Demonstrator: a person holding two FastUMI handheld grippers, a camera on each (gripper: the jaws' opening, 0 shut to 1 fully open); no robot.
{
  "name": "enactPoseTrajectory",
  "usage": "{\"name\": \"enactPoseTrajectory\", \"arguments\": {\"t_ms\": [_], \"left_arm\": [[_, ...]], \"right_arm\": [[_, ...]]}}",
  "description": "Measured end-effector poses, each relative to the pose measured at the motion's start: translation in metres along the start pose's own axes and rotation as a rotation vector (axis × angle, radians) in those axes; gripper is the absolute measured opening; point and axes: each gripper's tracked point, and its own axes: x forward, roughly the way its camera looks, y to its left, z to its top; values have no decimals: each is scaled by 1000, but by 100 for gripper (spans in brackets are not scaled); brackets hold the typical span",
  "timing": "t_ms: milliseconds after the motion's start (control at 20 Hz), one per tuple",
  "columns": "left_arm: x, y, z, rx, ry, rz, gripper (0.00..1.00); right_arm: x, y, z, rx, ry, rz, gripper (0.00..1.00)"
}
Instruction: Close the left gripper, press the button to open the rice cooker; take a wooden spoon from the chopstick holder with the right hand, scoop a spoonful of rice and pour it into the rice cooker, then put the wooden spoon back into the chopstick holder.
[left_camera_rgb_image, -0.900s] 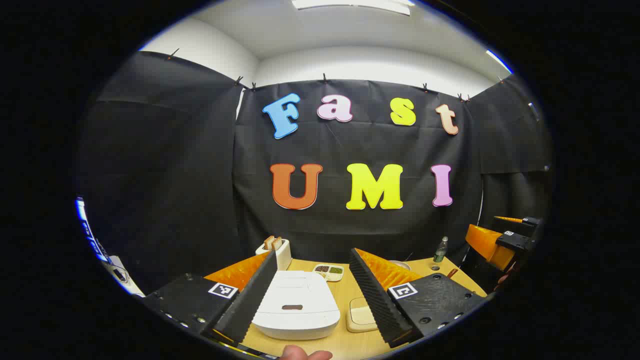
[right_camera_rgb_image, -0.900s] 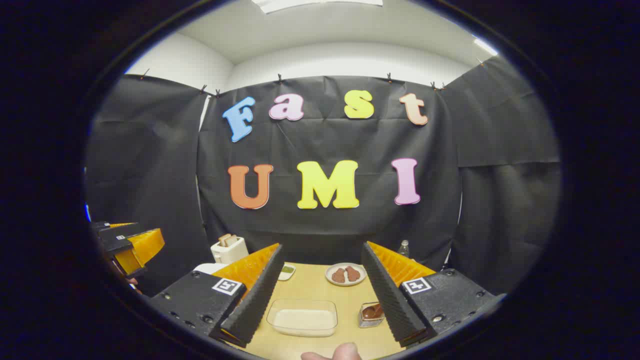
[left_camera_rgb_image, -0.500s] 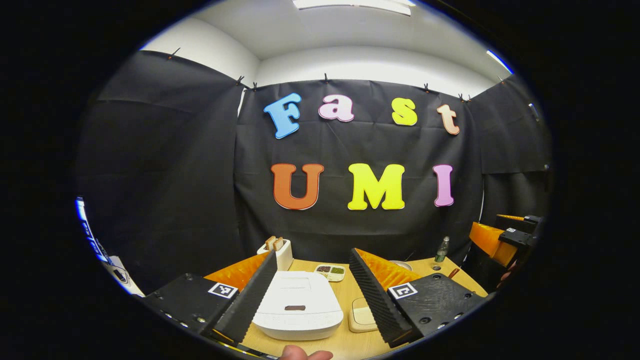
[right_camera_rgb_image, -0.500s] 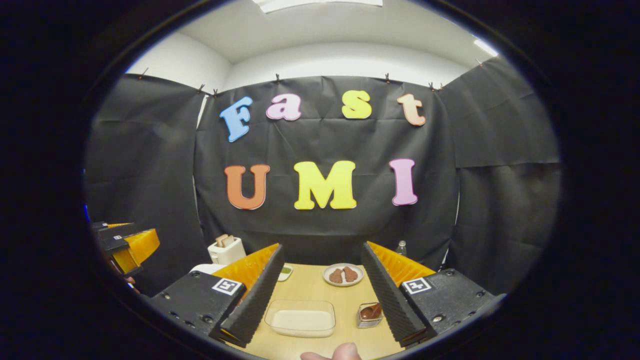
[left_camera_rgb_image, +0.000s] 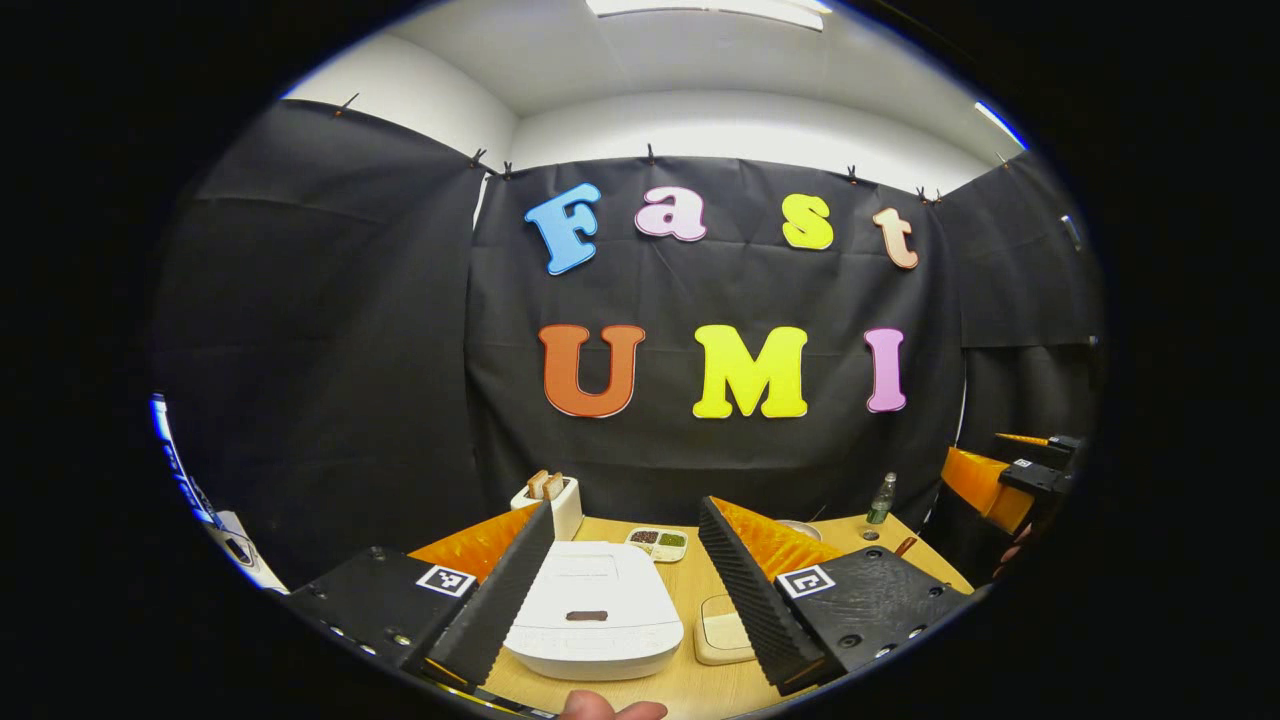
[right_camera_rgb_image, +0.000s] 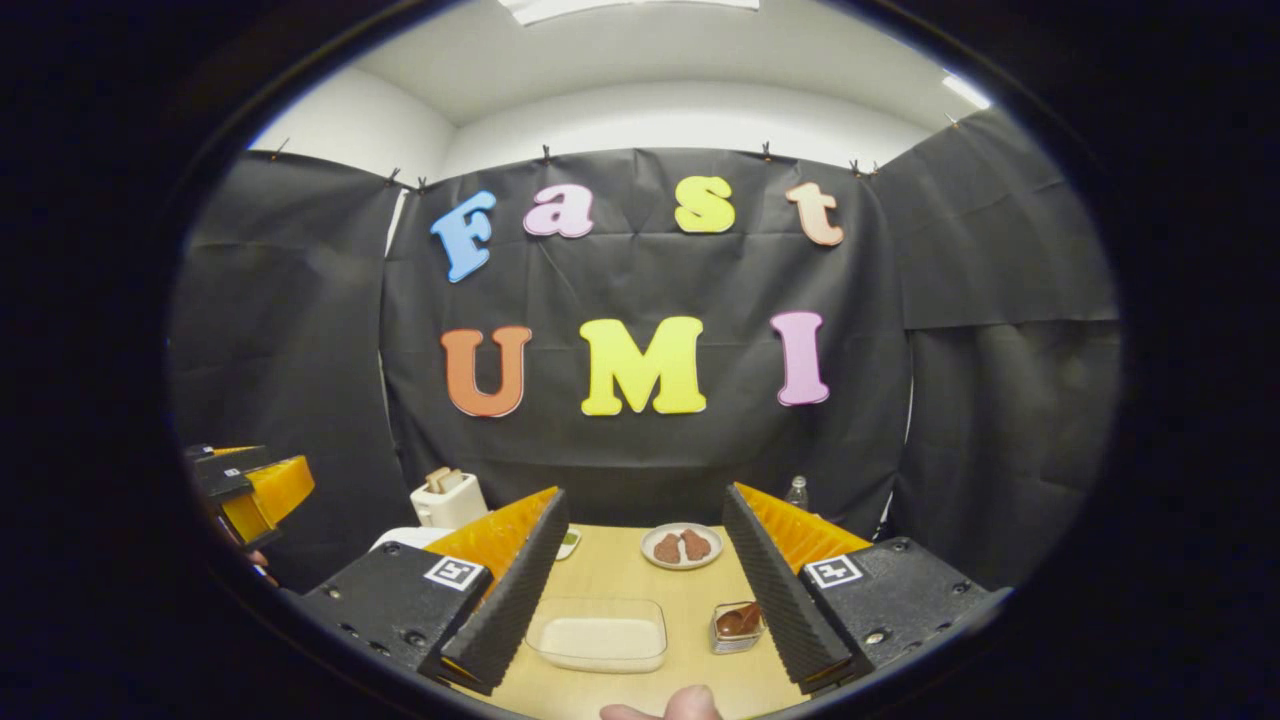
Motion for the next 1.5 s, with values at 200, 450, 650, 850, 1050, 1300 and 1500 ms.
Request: {"name": "enactPoseTrajectory", "arguments": {"t_ms": [200, 450, 650, 850, 1050, 1300, 1500], "left_arm": [[-1, -1, -5, 3, 15, -1, 94], [3, -2, -9, 10, 34, -6, 94], [9, -2, -19, -2, 79, -24, 94], [19, 16, -43, -22, 165, 0, 94], [35, 26, -79, -58, 299, -5, 95], [55, 43, -117, -113, 425, 6, 41], [66, 49, -142, -118, 516, -12, 1]], "right_arm": [[1, -3, -2, -1, 5, -6, 100], [2, -7, -3, 9, 9, -9, 100], [7, -11, -6, 7, 16, -8, 100], [10, -22, -18, 7, 38, -17, 99], [18, -32, -27, 11, 61, -23, 100], [28, -46, -36, -19, 91, -26, 99], [38, -56, -42, -16, 107, -38, 100]]}}
